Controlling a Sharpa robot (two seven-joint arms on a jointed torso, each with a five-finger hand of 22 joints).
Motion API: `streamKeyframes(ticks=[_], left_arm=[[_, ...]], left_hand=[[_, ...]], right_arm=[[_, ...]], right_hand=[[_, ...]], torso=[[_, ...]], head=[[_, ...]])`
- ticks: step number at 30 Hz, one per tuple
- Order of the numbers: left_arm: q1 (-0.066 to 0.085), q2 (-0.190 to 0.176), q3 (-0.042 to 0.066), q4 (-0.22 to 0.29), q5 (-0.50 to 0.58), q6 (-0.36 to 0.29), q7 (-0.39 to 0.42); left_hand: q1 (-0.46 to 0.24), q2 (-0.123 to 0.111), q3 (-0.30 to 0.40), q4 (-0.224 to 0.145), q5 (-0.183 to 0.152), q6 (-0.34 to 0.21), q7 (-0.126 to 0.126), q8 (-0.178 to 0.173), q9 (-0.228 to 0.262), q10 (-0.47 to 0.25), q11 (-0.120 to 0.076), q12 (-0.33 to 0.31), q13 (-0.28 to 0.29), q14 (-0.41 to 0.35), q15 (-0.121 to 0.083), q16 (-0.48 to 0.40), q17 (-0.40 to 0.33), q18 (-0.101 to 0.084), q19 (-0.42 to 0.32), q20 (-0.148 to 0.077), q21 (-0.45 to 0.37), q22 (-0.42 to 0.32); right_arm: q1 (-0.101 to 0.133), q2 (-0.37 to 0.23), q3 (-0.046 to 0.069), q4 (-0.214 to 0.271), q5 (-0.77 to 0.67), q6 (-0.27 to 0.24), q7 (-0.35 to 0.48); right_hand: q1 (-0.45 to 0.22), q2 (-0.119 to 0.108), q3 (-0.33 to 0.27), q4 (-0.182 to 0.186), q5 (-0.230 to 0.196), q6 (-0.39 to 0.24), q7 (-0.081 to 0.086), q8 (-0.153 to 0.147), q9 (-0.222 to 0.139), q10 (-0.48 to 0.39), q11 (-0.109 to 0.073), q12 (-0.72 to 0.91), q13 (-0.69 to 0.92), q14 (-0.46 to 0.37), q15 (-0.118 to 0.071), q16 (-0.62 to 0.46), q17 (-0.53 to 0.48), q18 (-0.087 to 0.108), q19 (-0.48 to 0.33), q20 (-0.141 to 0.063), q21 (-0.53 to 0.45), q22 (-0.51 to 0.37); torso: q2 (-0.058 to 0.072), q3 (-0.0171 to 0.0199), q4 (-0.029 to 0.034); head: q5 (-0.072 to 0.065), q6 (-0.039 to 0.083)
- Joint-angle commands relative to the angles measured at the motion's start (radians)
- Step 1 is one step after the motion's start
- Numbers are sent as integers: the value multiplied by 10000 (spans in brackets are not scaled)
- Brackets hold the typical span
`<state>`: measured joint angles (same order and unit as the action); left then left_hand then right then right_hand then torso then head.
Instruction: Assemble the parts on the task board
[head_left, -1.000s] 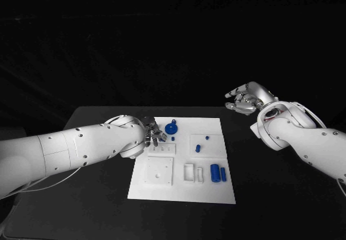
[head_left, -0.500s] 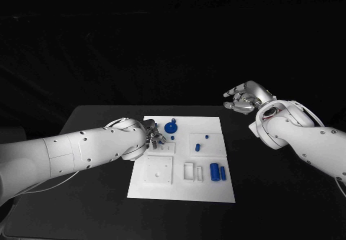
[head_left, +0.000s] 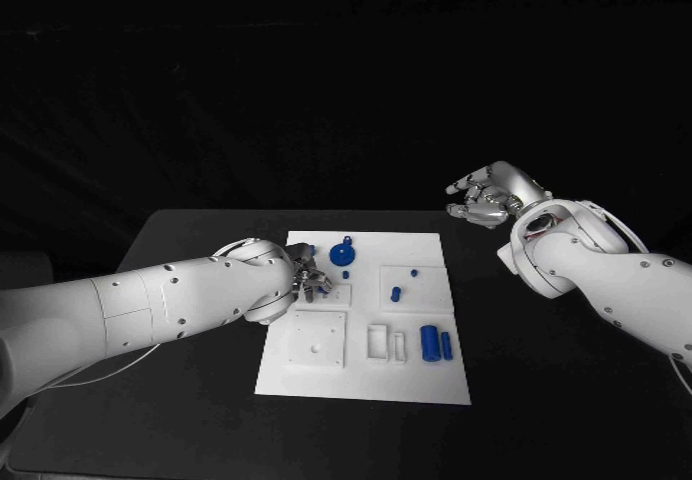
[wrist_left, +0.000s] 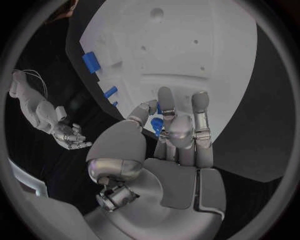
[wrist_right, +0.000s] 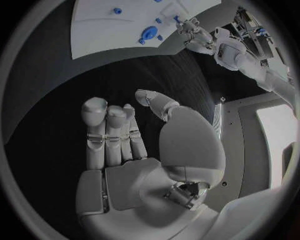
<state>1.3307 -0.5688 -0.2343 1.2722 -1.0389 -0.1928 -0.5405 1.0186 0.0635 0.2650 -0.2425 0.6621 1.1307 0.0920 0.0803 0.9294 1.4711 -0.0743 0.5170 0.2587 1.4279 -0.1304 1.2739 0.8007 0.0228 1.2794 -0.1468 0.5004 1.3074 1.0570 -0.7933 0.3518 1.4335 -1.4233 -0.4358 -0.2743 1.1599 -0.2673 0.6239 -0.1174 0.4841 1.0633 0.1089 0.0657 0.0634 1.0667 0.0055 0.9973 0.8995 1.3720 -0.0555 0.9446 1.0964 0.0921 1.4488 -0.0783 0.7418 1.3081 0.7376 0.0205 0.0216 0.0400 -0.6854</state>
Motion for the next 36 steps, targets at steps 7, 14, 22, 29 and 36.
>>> streamKeyframes(ticks=[7, 14, 22, 29, 36], left_arm=[[-52, 44, 3, -12, 51, 503, -57], [-107, 67, 3, -66, 78, 588, -72], [-135, 80, 3, -153, 88, 585, -60], [-144, 74, 3, -178, 90, 673, -78], [-146, 65, 3, -188, 112, 778, -102]], left_hand=[[71, 22, 450, -371, 34, 1493, -1138, 37, 51, 421, 2, 50, -5, 42, -12, -37, 50, 84, 44, 4, 62, 194], [70, 22, 460, -374, 35, 1492, -1136, 41, 61, 418, 8, 55, -6, 40, -10, -40, 48, 82, 37, 5, 75, 194], [61, 22, 464, -368, 22, 1475, -1133, 34, 67, 417, 10, 43, -13, 33, -10, -65, 22, 84, 24, 6, 86, 190], [64, 20, 464, -370, 16, 1483, -1133, 34, 64, 419, 11, 45, -13, 40, -9, -66, 37, 85, 19, 7, 95, 188], [50, 35, 461, -357, 0, 1526, -1145, 57, 72, 423, 10, 67, -6, 48, -10, -49, 75, 82, 18, 6, 104, 189]], right_arm=[[0, 39, 6, -6, -11, 160, 33], [0, 58, 6, -15, -10, 182, 24], [-1, 80, 6, -18, -9, 192, 25], [-1, 93, 6, -27, -10, 198, 26], [-1, 105, 6, -36, -10, 201, 23]], right_hand=[[22, 46, 8, -87, 84, -27, 24, -42, -14, -58, 6, -31, -3, -79, -28, -37, -15, 148, -62, 18, -52, 790], [15, 50, 19, -99, 126, -28, 25, -40, -13, -70, 7, -40, -19, -84, -29, -37, -20, 151, -67, 18, -66, 787], [10, 53, 30, -112, 173, -29, 27, -41, -13, -67, 7, -36, -21, -87, -29, -35, -23, 153, -69, 17, -67, 786], [11, 53, 42, -127, 217, -31, 26, -41, -14, -67, 5, -35, -23, -88, -30, -31, -23, 153, -72, 16, -68, 786], [9, 52, 47, -133, 236, -31, 26, -41, -14, -72, 5, -41, -31, -88, -31, -26, -20, 153, -72, 15, -59, 787]], torso=[[-1, -1, -3], [4, 1, -3], [6, 1, -5], [4, -1, -6], [8, 3, 2]], head=[[-11, -32], [-15, -29], [-25, -42], [-21, -61], [-32, -68]])
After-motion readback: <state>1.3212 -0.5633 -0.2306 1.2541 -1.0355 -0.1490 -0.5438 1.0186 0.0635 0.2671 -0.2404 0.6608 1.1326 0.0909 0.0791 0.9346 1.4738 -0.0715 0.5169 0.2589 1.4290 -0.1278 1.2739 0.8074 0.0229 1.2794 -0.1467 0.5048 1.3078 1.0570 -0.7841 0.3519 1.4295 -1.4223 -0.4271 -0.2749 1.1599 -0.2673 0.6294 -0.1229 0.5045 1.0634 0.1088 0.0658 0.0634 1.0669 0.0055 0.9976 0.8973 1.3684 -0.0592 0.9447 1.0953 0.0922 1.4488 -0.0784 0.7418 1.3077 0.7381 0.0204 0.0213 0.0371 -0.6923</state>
